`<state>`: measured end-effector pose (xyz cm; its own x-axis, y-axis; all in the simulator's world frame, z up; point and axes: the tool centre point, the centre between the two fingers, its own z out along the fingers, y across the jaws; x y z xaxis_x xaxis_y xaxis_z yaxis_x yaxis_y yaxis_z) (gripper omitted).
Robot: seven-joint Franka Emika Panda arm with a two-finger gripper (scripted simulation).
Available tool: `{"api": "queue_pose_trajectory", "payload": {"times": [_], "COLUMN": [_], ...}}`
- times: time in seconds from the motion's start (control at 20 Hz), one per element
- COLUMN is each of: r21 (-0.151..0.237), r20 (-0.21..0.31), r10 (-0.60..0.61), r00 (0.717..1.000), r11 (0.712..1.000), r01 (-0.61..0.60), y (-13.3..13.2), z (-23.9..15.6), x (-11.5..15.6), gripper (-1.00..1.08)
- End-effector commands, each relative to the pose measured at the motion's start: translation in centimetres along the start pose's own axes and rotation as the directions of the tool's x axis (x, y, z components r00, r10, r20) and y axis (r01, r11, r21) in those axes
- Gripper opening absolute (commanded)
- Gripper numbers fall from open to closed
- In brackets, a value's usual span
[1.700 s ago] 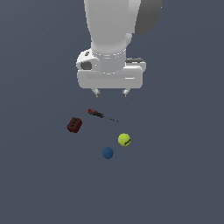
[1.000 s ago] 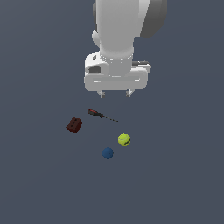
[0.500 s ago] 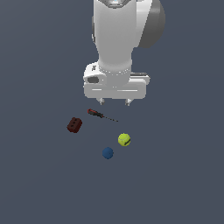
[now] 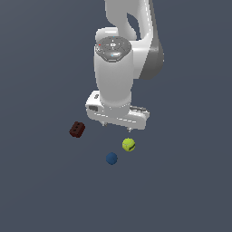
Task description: Pick up a designated object from a clutter of objects.
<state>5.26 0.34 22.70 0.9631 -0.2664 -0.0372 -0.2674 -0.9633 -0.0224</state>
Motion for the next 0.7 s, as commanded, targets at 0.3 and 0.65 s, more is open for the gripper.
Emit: {"api": "queue_pose_trajectory", "payload": {"times": [0.3,0.65], "r21": [0.0,-0.003], "r20": [-0.018,-0.034], "r10": [0.237,0.359], "r00": [0.971,0.933], "r11": [0.972,0.933], "r01": [-0.237,-0.36], "y": [0.4,0.9], "z": [7.7,12.2], "x": [4.1,5.8], "gripper": [1.0,1.0]}}
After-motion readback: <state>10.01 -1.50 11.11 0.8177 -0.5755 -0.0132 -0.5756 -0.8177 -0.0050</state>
